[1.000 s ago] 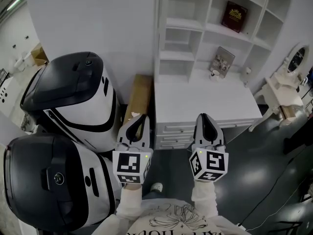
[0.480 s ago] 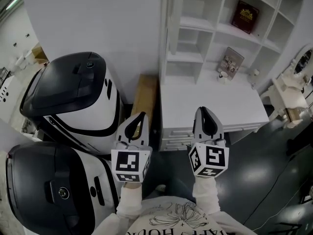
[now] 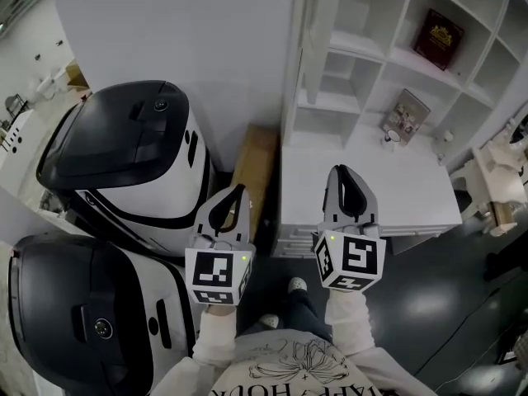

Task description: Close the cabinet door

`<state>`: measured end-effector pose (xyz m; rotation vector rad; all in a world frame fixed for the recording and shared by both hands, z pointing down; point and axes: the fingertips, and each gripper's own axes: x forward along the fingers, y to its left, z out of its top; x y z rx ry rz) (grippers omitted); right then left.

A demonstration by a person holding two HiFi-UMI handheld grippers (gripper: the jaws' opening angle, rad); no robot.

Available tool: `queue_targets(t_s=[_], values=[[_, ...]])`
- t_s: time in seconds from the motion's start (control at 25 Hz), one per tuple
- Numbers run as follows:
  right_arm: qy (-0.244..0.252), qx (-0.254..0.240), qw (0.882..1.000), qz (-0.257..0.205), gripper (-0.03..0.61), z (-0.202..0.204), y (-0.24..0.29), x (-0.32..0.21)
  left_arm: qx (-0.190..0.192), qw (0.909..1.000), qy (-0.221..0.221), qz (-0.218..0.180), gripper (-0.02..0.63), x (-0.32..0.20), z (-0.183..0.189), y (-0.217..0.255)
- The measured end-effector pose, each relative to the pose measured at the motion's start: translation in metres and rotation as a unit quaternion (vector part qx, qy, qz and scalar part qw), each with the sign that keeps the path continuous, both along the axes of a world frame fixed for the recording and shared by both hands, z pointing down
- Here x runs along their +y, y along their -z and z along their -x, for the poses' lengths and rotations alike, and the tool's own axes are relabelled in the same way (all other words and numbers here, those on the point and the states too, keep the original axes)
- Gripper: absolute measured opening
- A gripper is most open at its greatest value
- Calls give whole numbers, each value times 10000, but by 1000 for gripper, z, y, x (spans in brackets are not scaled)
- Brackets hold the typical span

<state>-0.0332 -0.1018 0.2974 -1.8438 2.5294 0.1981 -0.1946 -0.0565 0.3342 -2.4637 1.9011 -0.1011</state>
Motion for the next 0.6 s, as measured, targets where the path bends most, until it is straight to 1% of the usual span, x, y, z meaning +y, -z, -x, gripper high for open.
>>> queue_targets(t_s=[0.32, 0.6], values=[[443, -20, 9984, -340, 25, 12, 33, -45, 7, 9996, 296, -50, 5, -31, -4, 5], [790, -133, 9953, -550, 29, 28, 56, -81, 13, 9977, 669, -113, 5, -53, 2, 10]])
